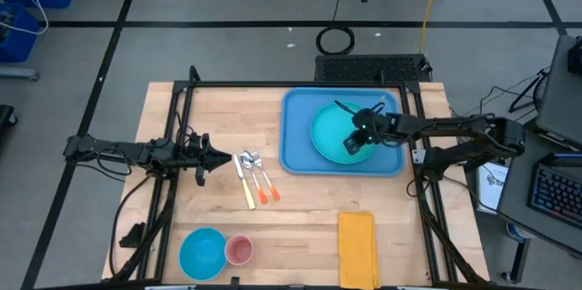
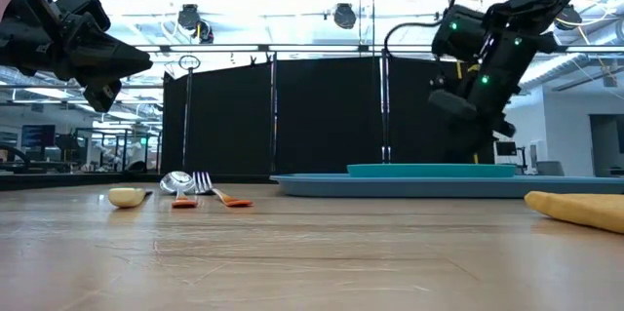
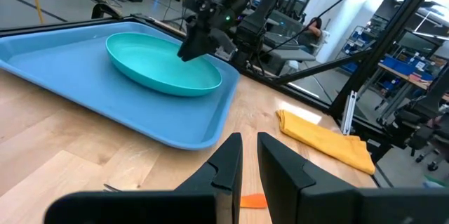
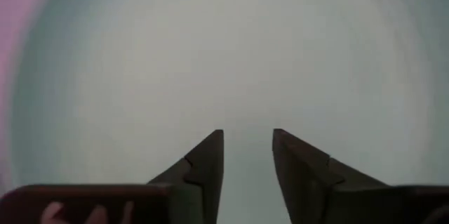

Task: Set up tray
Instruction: Put the pink cup onto the blue tray

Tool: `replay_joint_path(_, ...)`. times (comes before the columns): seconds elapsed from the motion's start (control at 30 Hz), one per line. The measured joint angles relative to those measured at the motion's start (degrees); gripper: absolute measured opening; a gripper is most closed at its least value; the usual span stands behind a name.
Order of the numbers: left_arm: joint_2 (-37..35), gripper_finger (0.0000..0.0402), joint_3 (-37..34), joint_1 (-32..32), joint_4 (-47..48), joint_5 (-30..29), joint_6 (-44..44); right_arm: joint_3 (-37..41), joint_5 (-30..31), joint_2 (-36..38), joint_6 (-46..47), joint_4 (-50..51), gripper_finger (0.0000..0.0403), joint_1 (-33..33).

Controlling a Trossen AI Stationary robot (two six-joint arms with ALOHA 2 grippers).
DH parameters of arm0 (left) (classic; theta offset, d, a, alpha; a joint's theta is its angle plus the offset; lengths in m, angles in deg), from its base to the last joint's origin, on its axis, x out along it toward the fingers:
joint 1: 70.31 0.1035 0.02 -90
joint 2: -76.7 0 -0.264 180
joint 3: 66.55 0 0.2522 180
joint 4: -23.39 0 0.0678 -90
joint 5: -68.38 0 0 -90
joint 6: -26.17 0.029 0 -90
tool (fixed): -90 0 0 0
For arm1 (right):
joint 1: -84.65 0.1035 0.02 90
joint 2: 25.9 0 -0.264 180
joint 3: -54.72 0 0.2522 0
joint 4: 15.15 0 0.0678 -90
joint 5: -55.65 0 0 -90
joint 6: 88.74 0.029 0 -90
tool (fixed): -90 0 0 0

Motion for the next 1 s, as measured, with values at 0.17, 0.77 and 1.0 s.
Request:
replay_joint_path(0.17,0.02,0.0049,0.00,0.00,0.00,0.00,-0.02,-0.10,-5.21,0.54,-4.80,-9.62,0.0136,3.41)
replay_joint_path(0.77,0.02,0.0049,0.00,-0.01,-0.05,-0.94,-0.04,-0.32,-9.07,-7.27,-23.84,-44.10,0.0139,32.18)
replay_joint_path(1.0,0.04,0.0049,0.02,0.00,-0.09,-1.05,-0.07,-9.36,-11.18,-16.97,-27.69,-45.74,0.0139,37.39)
